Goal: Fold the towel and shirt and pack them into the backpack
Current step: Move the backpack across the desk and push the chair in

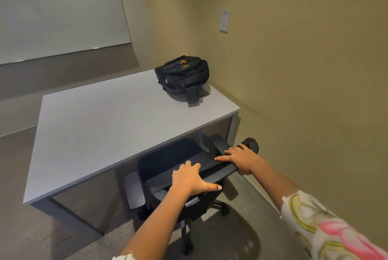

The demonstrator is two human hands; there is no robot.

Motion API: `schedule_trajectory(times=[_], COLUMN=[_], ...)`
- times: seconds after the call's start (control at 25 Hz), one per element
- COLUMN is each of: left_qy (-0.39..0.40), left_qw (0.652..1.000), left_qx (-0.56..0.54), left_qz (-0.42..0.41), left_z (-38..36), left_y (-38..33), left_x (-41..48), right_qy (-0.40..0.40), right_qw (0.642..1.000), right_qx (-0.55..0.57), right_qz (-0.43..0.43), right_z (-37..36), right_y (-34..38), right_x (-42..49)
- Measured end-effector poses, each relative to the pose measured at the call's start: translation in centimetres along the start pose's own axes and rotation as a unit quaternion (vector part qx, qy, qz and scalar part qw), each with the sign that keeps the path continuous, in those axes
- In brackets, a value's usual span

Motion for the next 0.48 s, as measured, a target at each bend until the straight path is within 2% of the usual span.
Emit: schedule_trajectory(times=[0.48], left_qy=[0.002], left_qw=[1.0], left_qx=[-0.005], left_qz=[0.015], left_z=[4.0], left_y=[2.9], left_x=[5.1], right_qy=[-0.002], right_qw=[1.0], right_qx=[0.01], right_qz=[0.023], right_z=[2.9], right_y=[-1.5], right_x=[7.6])
Point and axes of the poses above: each hand's wrist, its own x-axis towards the middle knuckle, its own z-axis out of the back of the hand, y = z × x, the point moved 1 cm from there along x, towards the middle knuckle, and after that the axes turned 6 degrees about z, right-handed, at the moved point
